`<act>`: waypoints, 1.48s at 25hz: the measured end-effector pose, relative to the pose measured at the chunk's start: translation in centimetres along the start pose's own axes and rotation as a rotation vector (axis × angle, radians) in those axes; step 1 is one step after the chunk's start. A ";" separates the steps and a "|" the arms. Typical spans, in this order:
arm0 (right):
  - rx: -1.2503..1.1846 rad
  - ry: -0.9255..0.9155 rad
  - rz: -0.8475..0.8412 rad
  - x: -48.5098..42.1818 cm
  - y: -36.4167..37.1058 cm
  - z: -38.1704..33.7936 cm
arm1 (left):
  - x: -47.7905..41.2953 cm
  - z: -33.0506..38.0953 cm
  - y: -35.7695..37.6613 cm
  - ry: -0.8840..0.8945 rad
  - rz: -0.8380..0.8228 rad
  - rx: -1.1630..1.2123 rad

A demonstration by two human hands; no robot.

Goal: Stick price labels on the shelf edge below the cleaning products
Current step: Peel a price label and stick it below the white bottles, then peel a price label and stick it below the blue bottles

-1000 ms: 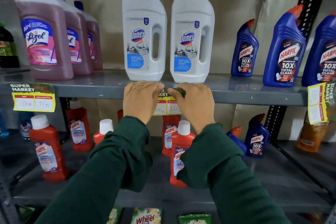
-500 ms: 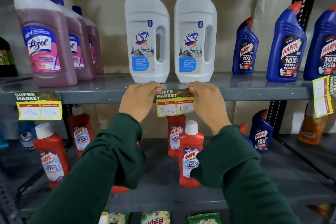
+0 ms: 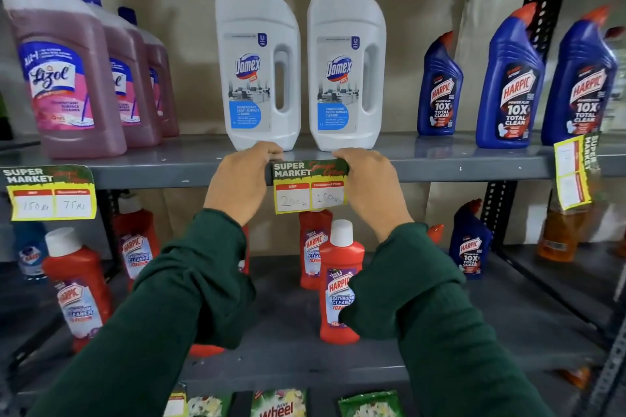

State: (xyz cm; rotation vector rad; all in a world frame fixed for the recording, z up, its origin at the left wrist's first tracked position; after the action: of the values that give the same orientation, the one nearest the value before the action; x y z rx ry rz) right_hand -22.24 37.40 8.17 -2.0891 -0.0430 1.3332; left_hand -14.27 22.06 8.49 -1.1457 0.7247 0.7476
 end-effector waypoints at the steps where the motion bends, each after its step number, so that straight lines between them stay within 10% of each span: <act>1: -0.065 0.025 -0.007 0.0 -0.3 0.2 | -0.1 -0.1 0.0 -0.038 0.008 0.022; 6: -0.568 0.129 0.093 0.5 -5.1 3.6 | -0.9 5.7 1.8 0.078 0.163 -0.192; 12: -0.129 0.319 0.544 3.6 -14.9 16.5 | -4.3 20.1 11.8 0.299 0.082 -0.163; 17: -0.025 0.784 0.396 6.5 -17.9 26.7 | -5.3 27.3 20.6 0.343 -0.150 -0.261; 32: -0.535 0.501 0.368 7.9 -21.0 29.7 | -4.7 28.6 21.0 0.191 -0.007 -0.293; 37: -0.384 0.229 0.064 6.5 -21.6 29.3 | -4.6 29.7 20.6 0.095 -0.088 0.155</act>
State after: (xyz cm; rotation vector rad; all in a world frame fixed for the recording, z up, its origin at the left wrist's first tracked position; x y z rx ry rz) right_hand -36.58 71.41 6.57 -2.5756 -0.1452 1.1845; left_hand -30.27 54.83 9.00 -1.0695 0.7929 0.5563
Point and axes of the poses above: each hand's wrist, its own x-axis away from the middle knuckle, its own y-axis out of the palm, z = x × y, the point moved 7 cm from there along -x, towards the middle knuckle, and after that the axes turned 2 degrees about -x, right-handed, at the moved point
